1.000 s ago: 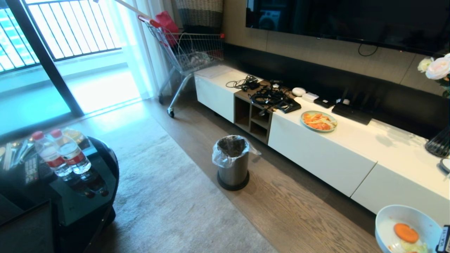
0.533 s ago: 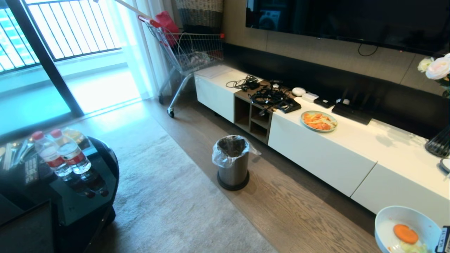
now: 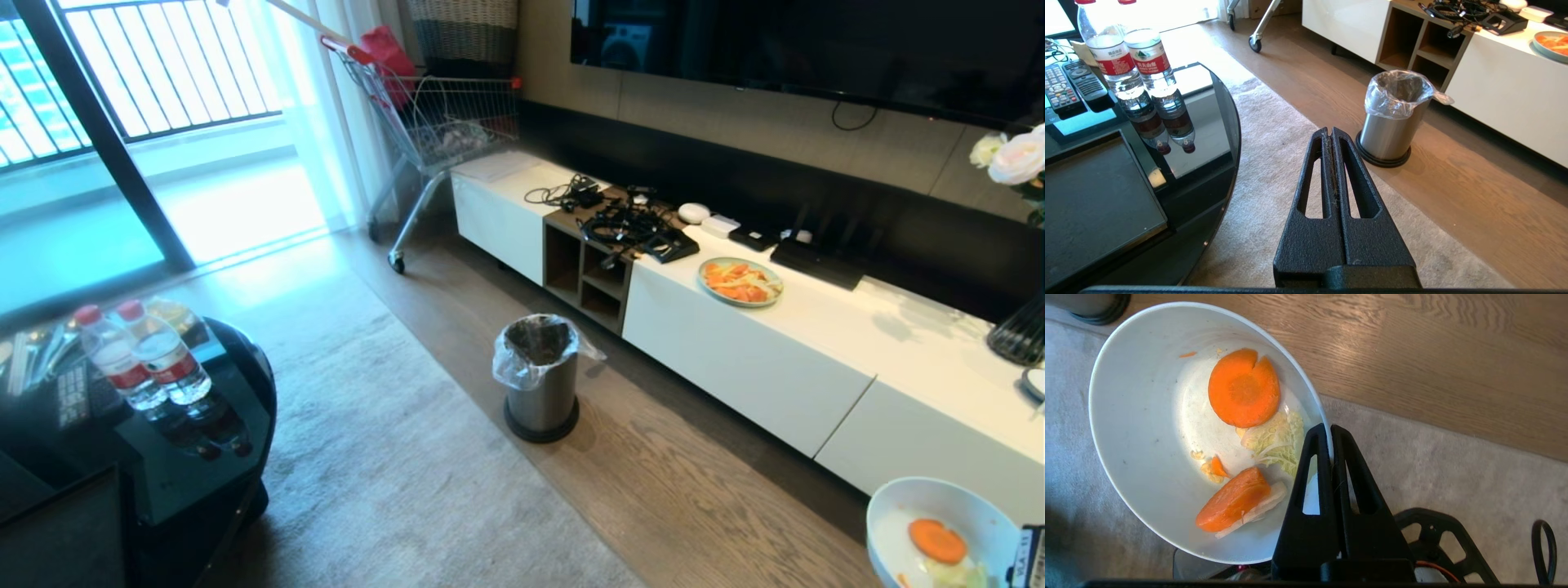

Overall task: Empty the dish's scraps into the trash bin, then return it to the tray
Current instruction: Move the bowl over the trash can

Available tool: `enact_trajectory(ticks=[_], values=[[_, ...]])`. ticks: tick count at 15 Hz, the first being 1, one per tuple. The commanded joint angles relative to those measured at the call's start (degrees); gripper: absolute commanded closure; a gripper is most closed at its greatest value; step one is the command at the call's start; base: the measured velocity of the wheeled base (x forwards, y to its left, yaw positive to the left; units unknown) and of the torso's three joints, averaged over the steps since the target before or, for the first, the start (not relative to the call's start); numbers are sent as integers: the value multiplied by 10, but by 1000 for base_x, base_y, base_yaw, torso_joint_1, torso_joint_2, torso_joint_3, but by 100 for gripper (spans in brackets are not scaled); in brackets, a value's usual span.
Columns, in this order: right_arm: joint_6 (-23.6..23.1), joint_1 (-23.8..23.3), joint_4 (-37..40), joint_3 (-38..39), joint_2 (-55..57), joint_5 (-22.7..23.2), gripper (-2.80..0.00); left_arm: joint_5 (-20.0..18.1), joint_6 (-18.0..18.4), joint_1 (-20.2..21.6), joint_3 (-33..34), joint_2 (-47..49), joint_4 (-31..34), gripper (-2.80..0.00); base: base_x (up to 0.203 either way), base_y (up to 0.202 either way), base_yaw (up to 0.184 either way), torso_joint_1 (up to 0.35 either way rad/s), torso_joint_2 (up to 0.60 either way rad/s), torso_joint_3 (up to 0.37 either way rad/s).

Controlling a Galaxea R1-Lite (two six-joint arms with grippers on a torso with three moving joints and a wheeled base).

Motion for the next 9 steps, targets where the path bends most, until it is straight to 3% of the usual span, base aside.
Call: enact_trajectory(ticks=[1,9], values=[[0,0,-4,13,-3,-2,0,0,-1,0,0,0,0,0,0,0,0,0,0,0],[-9,0,-2,10,-33,-3,0,0,0,0,0,0,0,0,0,0,0,0,0,0]])
